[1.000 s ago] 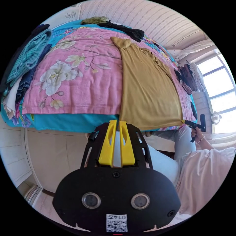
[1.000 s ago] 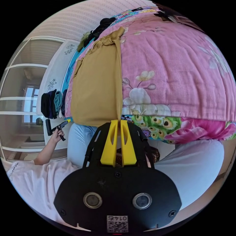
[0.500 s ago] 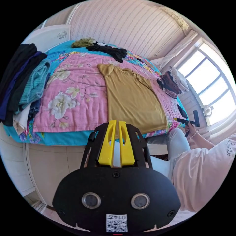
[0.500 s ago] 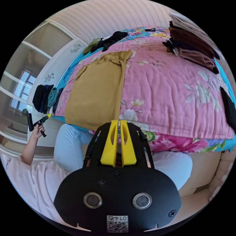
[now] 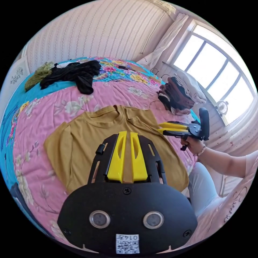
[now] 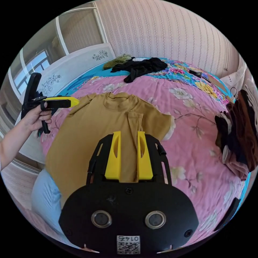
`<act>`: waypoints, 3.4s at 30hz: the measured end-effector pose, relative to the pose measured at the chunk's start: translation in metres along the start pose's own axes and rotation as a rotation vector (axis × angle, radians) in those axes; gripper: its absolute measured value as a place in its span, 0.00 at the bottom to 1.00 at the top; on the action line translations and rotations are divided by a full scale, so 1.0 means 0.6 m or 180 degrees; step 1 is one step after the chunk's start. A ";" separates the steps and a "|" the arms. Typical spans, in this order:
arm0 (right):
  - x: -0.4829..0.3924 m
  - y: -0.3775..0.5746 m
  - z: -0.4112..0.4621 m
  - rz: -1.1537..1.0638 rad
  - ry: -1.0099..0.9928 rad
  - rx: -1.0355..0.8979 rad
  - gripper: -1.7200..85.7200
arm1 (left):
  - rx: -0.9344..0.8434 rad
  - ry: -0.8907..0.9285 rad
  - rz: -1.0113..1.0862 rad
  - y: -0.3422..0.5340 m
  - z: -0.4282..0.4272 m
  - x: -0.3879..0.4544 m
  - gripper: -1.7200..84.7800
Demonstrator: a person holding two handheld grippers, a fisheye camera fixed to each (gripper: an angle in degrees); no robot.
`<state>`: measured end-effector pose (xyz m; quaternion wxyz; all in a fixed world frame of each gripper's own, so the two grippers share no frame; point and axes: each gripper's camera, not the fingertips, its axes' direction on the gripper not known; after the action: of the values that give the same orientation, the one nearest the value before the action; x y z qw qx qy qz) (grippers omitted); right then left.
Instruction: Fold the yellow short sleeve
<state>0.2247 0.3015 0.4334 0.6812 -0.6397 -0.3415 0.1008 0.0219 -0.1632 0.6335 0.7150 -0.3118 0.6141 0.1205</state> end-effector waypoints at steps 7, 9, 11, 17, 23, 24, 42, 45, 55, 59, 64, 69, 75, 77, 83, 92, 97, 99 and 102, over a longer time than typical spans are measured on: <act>0.060 -0.050 0.098 0.0542 0.0005 -0.0037 0.11 | -0.0514 -0.0141 0.0135 -0.150 0.183 0.021 0.08; 0.076 -0.049 0.106 0.0578 -0.0227 -0.0118 0.07 | -0.0738 -0.0268 0.0194 -0.185 0.241 0.032 0.08; 0.090 -0.044 0.104 0.0590 -0.0362 -0.0175 0.05 | -0.0795 -0.0375 0.0249 -0.207 0.273 0.039 0.08; 0.137 -0.002 0.057 0.0850 -0.0824 -0.0077 0.03 | -0.0968 -0.0373 0.0168 -0.260 0.346 0.039 0.09; 0.170 0.039 0.014 0.1095 -0.1014 0.0042 0.02 | -0.1173 -0.0311 0.0328 -0.284 0.369 0.056 0.03; 0.178 0.049 -0.003 0.1153 -0.1039 0.0125 0.02 | -0.1030 -0.0096 0.0363 -0.291 0.353 0.064 0.02; 0.364 0.233 -0.155 0.2513 -0.0600 0.0773 0.02 | -0.1073 0.0834 0.1413 -0.389 0.479 0.305 0.02; 0.403 0.251 -0.157 0.2676 -0.0592 0.0829 0.02 | -0.1150 0.0828 0.1372 -0.394 0.499 0.314 0.03; 0.451 0.269 -0.078 0.3126 -0.0772 0.0513 0.02 | -0.1070 0.0592 0.1017 -0.389 0.509 0.292 0.09; 0.446 0.271 -0.064 0.3175 -0.0810 0.0486 0.02 | -0.0686 0.0755 0.1030 -0.411 0.435 0.277 0.09; 0.440 0.270 -0.060 0.3230 -0.0699 0.0483 0.02 | -0.0559 0.0777 0.0984 -0.394 0.357 0.238 0.09; 0.404 0.212 -0.071 0.2515 -0.0422 0.0342 0.02 | -0.0234 0.0423 0.0355 -0.267 0.212 0.121 0.09; 0.276 0.057 -0.010 0.0925 -0.0417 -0.0271 0.02 | -0.0056 -0.0125 -0.1479 0.000 0.010 -0.072 0.07; 0.218 0.005 0.025 0.0465 -0.0514 -0.0358 0.03 | -0.0001 -0.0369 -0.1921 0.074 -0.052 -0.113 0.06; -0.004 -0.178 0.184 -0.0492 -0.1148 -0.0541 0.03 | 0.0408 -0.0892 -0.2273 0.193 -0.208 -0.202 0.06; -0.171 -0.433 0.427 -0.0284 -0.1269 -0.0696 0.10 | 0.0510 -0.0649 -0.1938 0.129 -0.232 -0.360 0.09; -0.224 -0.475 0.529 -0.0523 -0.0905 -0.1084 0.08 | 0.0325 -0.0343 -0.1978 0.095 -0.215 -0.424 0.09; -0.234 -0.477 0.554 -0.0502 -0.1071 -0.1246 0.04 | 0.0249 -0.0349 -0.1770 0.091 -0.223 -0.420 0.02; -0.241 -0.473 0.545 -0.0559 -0.1367 -0.1067 0.03 | 0.0457 -0.0303 -0.1826 0.112 -0.268 -0.419 0.01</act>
<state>-0.1623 0.4351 0.6345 0.4842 -0.6753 -0.5439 0.1167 -0.1990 -0.1533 0.8450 0.7681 -0.4151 0.4737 -0.1156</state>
